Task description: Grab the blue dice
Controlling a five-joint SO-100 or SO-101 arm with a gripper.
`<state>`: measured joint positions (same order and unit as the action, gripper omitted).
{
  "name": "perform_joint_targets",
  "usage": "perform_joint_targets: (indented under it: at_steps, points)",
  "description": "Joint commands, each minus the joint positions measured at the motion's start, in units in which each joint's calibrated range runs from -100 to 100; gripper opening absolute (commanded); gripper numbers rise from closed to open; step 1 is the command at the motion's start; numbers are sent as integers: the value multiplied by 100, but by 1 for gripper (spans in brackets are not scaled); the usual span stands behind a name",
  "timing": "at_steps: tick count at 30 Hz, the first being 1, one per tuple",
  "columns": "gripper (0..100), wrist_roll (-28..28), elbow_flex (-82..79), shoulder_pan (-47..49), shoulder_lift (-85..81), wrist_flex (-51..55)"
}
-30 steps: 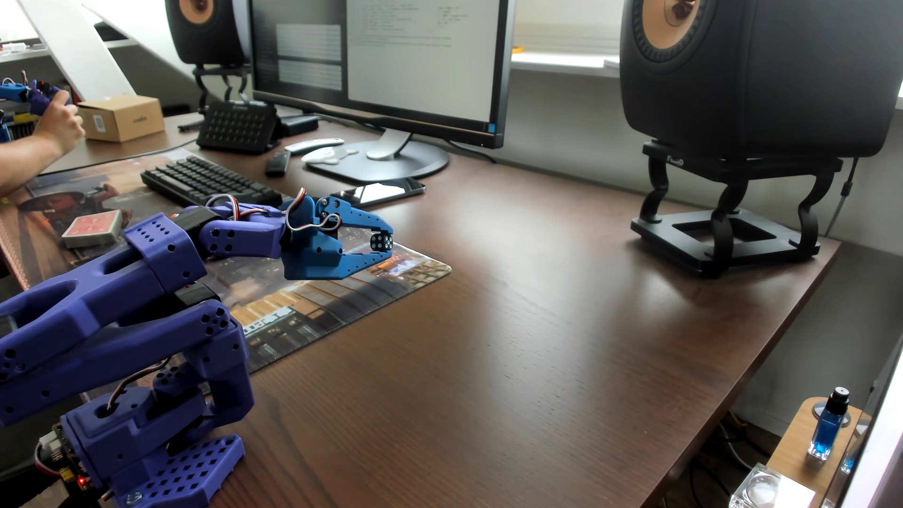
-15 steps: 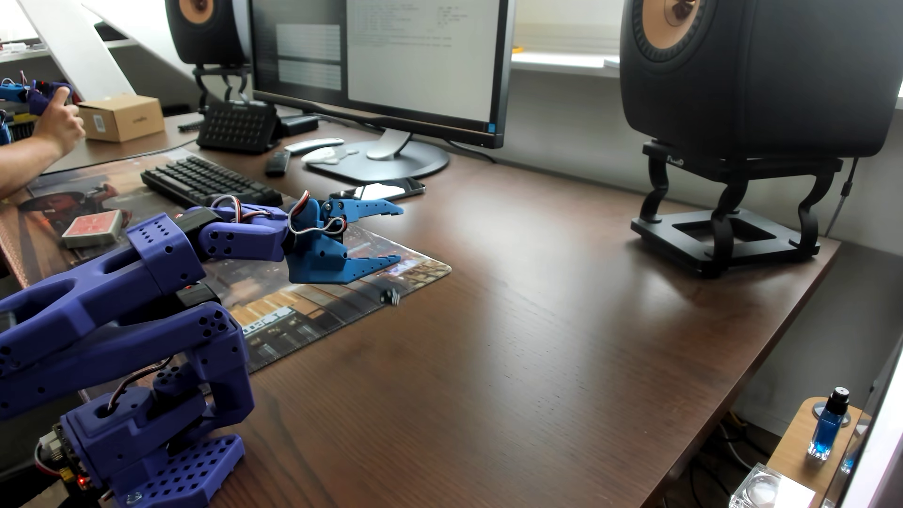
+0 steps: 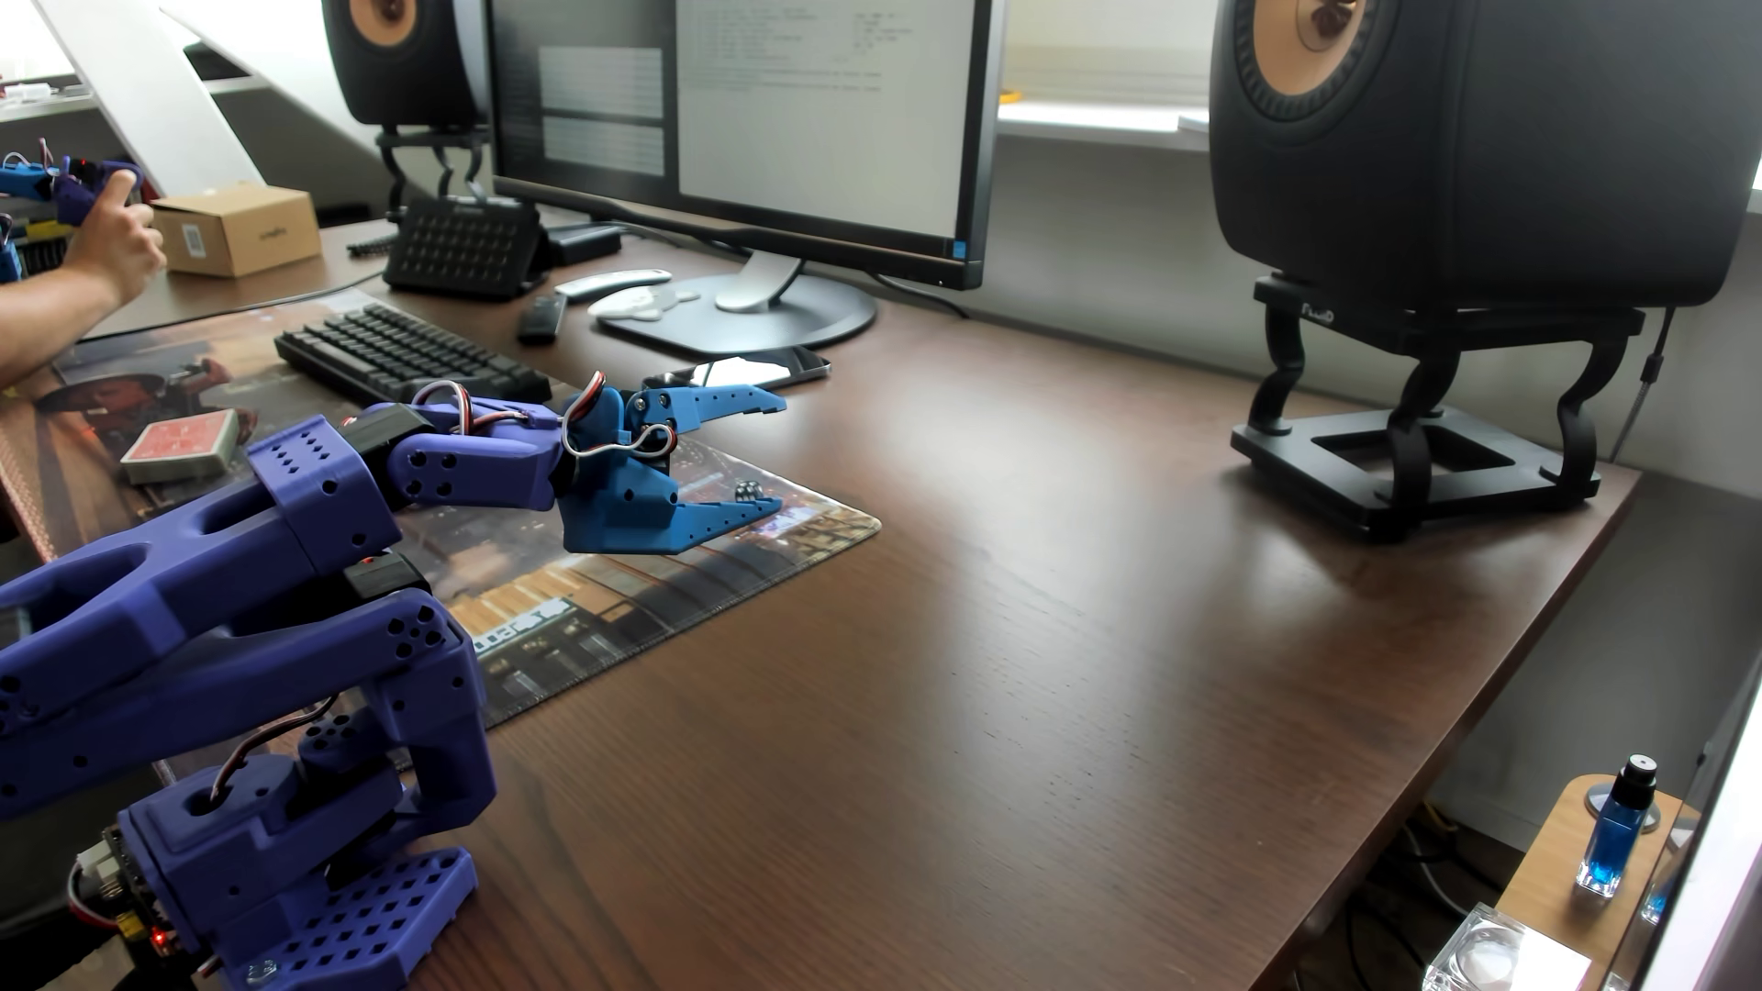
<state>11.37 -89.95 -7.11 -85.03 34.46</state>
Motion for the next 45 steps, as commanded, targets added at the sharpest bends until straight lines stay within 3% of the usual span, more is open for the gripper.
perform_joint_targets:
  at_steps: [1,19,25,27,39,45]
  points:
    - [23,30,80,-66,-99,-133]
    - [22,-17,-942,7,-115,-159]
    - [3,-385,-969,97,-48,-107]
    - [2,-375,-987,97,-40,-82]
    - [5,-796,-670,384,-1003,2005]
    - [6,-801,-797,367,-1480,2261]
